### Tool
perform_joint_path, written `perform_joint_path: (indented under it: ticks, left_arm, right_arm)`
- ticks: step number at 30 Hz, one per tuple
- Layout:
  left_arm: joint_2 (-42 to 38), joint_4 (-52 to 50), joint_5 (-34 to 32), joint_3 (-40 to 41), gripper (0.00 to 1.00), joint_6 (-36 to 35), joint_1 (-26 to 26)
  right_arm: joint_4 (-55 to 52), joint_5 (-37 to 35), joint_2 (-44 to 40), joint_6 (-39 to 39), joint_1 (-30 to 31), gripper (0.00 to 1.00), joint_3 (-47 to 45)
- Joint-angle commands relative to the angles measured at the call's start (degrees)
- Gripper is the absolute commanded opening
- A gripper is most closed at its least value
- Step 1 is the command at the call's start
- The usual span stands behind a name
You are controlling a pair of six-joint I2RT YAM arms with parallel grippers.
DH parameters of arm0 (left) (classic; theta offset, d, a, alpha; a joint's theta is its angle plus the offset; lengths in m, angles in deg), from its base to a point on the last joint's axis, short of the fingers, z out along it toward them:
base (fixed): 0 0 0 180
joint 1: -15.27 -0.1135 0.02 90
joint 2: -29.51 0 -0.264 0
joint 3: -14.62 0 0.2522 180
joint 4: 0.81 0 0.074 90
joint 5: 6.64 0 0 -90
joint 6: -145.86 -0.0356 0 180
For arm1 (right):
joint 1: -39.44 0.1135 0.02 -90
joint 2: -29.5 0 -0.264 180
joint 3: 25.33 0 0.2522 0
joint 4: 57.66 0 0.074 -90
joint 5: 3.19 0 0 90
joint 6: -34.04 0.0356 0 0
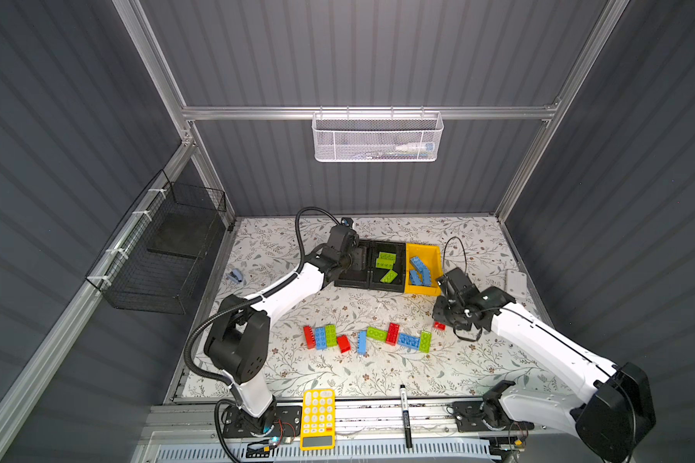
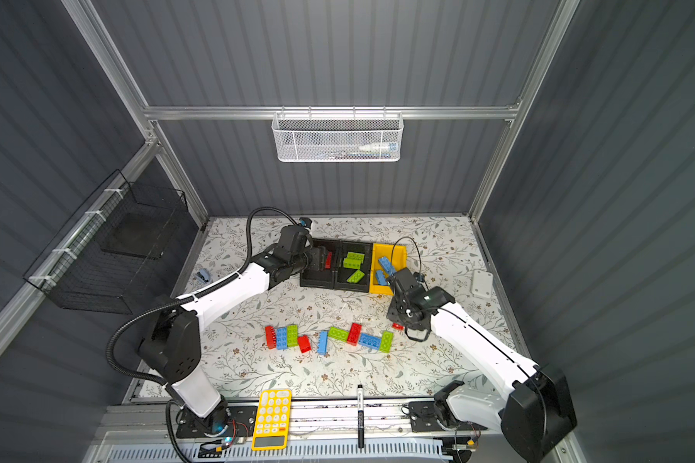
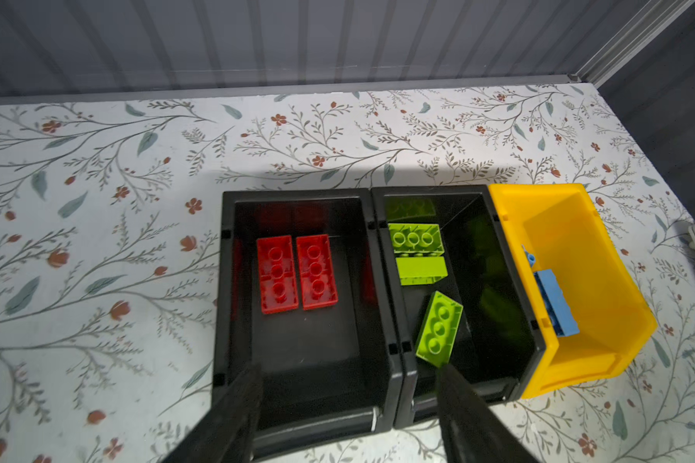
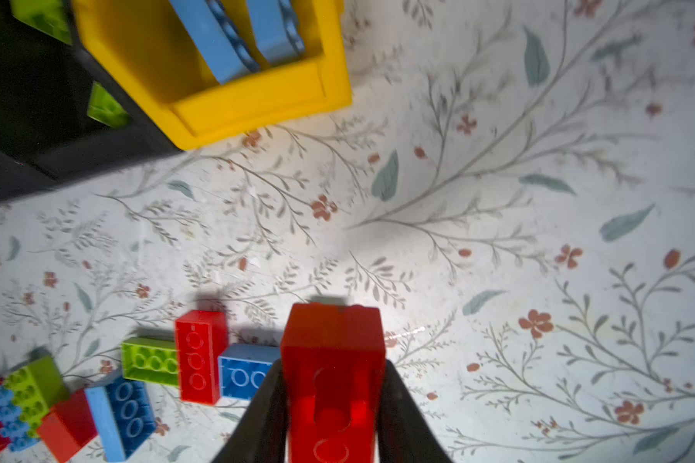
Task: Sort the legos into containers by color
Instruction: Pick up the lego from the bottom-center of the table, then place the lego in the container.
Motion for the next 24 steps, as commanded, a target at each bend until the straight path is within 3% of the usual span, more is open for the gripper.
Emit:
perform_joint_path:
  ticks: [1,14,20,24]
  left_arm:
    - [-5.5,-0.9,-3.3,5.3,0.7,1.7,-1.1]
    - [-29.1,-10.5,-11.7,28.3,0.72,18.0,-3.0]
    - [-35.3,-13.4,-11.9,34.6,0.73,23.1,-3.0]
    - [-36.7,-14.4,-11.7,37.3,0.73,25.0,-3.1]
  right_arm:
    - [0.7,-0.1,4.1,-4.3,0.0,0.29,4.8]
    - [11.1,11.2,24.8,-11.3,1.9,0.29,25.9]
    - [18.2,16.8,34.8,-11.9,3.3,0.3,33.8]
    - [17.3,17.9,41.8,-13.0,4.7,0.3,42.1]
